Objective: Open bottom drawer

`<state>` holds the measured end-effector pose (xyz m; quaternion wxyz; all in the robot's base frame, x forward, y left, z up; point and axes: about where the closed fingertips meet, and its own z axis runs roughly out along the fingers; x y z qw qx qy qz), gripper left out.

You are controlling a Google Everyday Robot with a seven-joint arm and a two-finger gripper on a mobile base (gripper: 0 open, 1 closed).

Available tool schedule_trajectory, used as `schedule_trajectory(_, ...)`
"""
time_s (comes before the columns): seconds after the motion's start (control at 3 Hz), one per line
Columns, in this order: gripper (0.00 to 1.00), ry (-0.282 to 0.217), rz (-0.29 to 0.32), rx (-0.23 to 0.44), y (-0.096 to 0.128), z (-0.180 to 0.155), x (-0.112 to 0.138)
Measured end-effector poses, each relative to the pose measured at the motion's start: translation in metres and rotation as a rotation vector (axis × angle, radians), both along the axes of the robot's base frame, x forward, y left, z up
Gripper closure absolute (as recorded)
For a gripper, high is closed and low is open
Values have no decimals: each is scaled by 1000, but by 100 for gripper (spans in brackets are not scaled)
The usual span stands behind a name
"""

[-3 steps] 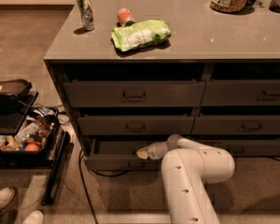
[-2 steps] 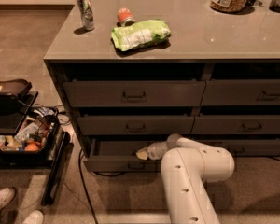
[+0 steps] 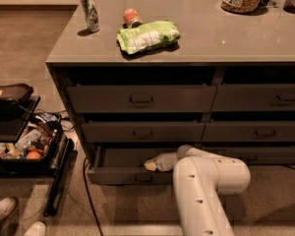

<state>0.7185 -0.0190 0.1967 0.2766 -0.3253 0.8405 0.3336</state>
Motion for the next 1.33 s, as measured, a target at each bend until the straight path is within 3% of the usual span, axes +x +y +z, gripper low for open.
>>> schedule_trajectory(1.33, 100, 12, -38, 28, -6, -7, -29)
